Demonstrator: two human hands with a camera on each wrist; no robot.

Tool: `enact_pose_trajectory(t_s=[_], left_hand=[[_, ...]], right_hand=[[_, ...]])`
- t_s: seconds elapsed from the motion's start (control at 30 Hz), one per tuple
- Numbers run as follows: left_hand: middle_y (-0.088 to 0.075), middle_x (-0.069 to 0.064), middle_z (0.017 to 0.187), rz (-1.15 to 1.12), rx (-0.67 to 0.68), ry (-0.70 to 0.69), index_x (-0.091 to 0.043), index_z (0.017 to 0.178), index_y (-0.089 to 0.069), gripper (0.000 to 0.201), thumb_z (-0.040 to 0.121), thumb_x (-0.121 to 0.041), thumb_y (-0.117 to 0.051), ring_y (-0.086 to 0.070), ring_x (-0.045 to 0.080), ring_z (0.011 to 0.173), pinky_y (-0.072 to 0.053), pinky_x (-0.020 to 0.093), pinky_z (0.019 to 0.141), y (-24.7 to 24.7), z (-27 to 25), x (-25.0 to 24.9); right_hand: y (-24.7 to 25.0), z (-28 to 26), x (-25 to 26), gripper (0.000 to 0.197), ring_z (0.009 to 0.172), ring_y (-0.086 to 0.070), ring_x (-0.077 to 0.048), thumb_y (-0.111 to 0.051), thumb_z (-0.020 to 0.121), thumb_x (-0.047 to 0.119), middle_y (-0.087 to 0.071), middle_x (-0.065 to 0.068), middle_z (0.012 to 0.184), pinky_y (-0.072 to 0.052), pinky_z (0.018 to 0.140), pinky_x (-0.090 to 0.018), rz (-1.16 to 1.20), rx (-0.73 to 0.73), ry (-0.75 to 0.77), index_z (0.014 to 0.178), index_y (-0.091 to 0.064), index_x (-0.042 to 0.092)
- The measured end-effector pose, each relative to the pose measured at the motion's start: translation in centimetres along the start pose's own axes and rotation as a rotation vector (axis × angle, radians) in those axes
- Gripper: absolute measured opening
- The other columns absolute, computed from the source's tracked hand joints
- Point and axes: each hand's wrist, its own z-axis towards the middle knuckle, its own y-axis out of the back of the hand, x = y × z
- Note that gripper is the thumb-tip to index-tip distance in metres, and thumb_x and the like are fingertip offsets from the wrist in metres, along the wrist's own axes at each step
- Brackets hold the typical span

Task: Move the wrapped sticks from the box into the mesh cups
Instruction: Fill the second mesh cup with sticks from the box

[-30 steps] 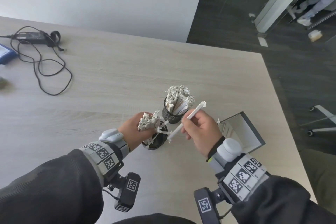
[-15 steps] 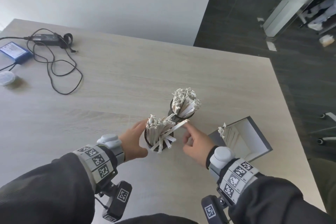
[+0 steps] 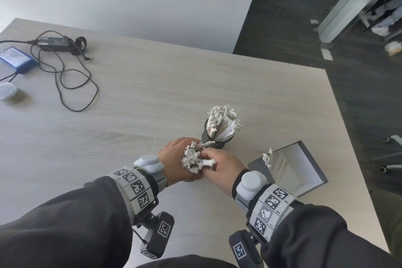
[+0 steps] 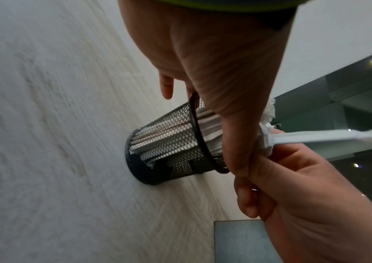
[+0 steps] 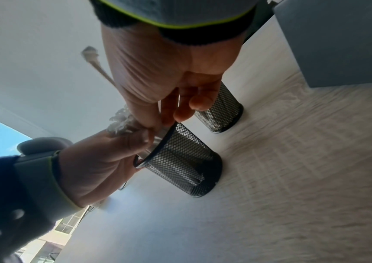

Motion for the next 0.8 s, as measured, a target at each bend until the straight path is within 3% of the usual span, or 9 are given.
enact_pose_trajectory(t_s=[0.1, 0.2, 0.23, 0.3, 0.47, 0.57, 0.7, 0.8], left_hand=[[-0.065, -0.004, 0.118, -0.013, 0.041, -0.027, -0.022, 0.116, -0.065, 0.071, 0.054, -0.058, -0.063, -0.056, 0.012, 0.114, -0.042, 0.026, 0.097, 0.5, 0.7, -1.2], [-0.067, -0.004, 0.085, -0.145, 0.005, 0.016, -0.023, 0.086, -0.066, 0.023, 0.069, -0.032, -0.077, -0.061, 0.008, 0.078, -0.05, 0.03, 0.073, 0.6, 0.9, -1.3], [-0.064, -0.005, 0.077, -0.193, -0.02, 0.029, -0.024, 0.082, -0.063, 0.019, 0.073, -0.028, -0.079, -0.057, 0.003, 0.067, -0.048, 0.025, 0.064, 0.5, 0.8, -1.0], [-0.065, -0.005, 0.074, -0.27, -0.078, 0.056, -0.024, 0.086, -0.063, 0.023, 0.074, -0.03, -0.081, -0.057, 0.002, 0.062, -0.046, 0.018, 0.056, 0.4, 0.7, -0.6], [-0.072, -0.009, 0.087, -0.339, -0.146, 0.14, -0.034, 0.109, -0.061, 0.043, 0.071, -0.043, -0.081, -0.068, 0.003, 0.075, -0.056, 0.023, 0.068, 0.3, 0.5, 0.1], [-0.073, -0.008, 0.089, -0.378, -0.118, 0.179, -0.034, 0.113, -0.06, 0.054, 0.065, -0.045, -0.083, -0.07, 0.005, 0.078, -0.056, 0.027, 0.072, -0.4, 0.6, 0.6], [-0.075, -0.009, 0.089, -0.412, -0.041, 0.176, -0.033, 0.108, -0.063, 0.051, 0.063, -0.041, -0.086, -0.071, 0.004, 0.081, -0.056, 0.029, 0.075, -0.6, 0.6, 0.6], [-0.074, -0.011, 0.086, -0.378, -0.033, 0.2, -0.034, 0.106, -0.063, 0.046, 0.067, -0.034, -0.087, -0.069, 0.001, 0.078, -0.053, 0.025, 0.073, -0.7, 0.8, 0.5]], right_hand=[[0.0, 0.4, 0.2, 0.018, 0.073, -0.057, -0.005, -0.063, 0.081, 0.021, -0.065, 0.013, 0.086, -0.046, 0.073, -0.026, 0.053, -0.044, -0.004, 0.097, -0.067, 0.029], [0.4, 0.7, 0.9, 0.017, 0.062, -0.055, -0.005, -0.064, 0.086, 0.024, -0.063, 0.015, 0.077, -0.045, 0.065, -0.022, 0.112, -0.102, 0.0, 0.096, -0.062, 0.036], [0.6, 0.7, 1.1, 0.02, 0.062, -0.057, -0.007, -0.065, 0.086, 0.024, -0.065, 0.013, 0.079, -0.048, 0.065, -0.023, 0.136, -0.114, 0.003, 0.098, -0.059, 0.039], [1.0, 0.8, 1.4, 0.031, 0.064, -0.058, -0.009, -0.066, 0.086, 0.023, -0.065, 0.013, 0.086, -0.049, 0.067, -0.023, 0.169, -0.132, 0.003, 0.105, -0.053, 0.043], [0.9, 0.3, 0.8, 0.048, 0.068, -0.059, -0.016, -0.066, 0.085, 0.024, -0.063, 0.01, 0.086, -0.052, 0.072, -0.032, 0.205, -0.197, -0.033, 0.121, -0.04, 0.043], [1.0, -0.2, 0.4, 0.061, 0.068, -0.058, -0.02, -0.065, 0.085, 0.027, -0.059, 0.01, 0.092, -0.052, 0.071, -0.03, 0.178, -0.183, -0.033, 0.137, -0.036, 0.044], [1.0, -0.2, 0.0, 0.051, 0.062, -0.052, -0.01, -0.062, 0.087, 0.034, -0.055, 0.012, 0.098, -0.046, 0.069, -0.025, 0.065, -0.089, -0.02, 0.135, -0.048, 0.042], [1.5, -0.8, 0.0, 0.044, 0.061, -0.051, -0.011, -0.062, 0.088, 0.032, -0.058, 0.011, 0.096, -0.046, 0.069, -0.024, 0.09, -0.121, -0.024, 0.13, -0.052, 0.04]])
